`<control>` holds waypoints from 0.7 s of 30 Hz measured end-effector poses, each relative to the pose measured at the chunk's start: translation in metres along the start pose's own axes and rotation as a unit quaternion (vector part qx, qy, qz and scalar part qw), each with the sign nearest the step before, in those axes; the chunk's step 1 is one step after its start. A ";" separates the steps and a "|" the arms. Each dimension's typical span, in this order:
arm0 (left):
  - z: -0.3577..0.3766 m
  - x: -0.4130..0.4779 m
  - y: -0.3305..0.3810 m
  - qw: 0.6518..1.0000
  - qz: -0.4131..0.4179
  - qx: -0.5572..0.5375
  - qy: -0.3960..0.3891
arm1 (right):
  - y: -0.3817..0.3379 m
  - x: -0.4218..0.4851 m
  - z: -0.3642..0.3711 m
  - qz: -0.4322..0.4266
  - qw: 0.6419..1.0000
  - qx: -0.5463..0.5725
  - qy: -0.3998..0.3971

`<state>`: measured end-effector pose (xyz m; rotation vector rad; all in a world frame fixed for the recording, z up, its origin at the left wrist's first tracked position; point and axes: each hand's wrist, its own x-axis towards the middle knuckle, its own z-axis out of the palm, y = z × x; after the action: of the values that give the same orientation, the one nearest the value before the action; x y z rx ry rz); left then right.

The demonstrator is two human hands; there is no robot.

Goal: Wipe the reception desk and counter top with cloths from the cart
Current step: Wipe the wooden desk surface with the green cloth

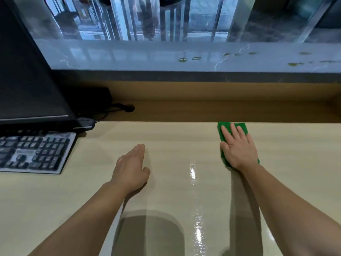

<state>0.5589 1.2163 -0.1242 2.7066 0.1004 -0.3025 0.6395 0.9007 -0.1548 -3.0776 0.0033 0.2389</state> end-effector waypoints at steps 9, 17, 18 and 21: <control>-0.004 0.029 -0.015 0.997 -0.037 0.065 0.000 | -0.083 0.028 0.004 0.084 0.996 0.019 0.016; -0.013 0.039 -0.007 0.994 -0.037 0.105 0.013 | -0.235 0.022 0.015 -0.271 0.962 0.010 -0.021; -0.014 0.040 -0.006 0.994 -0.039 0.106 0.012 | -0.235 0.024 0.013 -0.291 0.956 0.006 -0.025; -0.015 0.043 0.000 0.986 -0.064 0.155 -0.015 | -0.212 0.041 0.008 -0.327 0.944 -0.008 -0.033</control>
<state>0.6033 1.2237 -0.1200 3.0094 0.2373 -0.4294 0.6803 1.1131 -0.1579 -2.8711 -0.9994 0.2978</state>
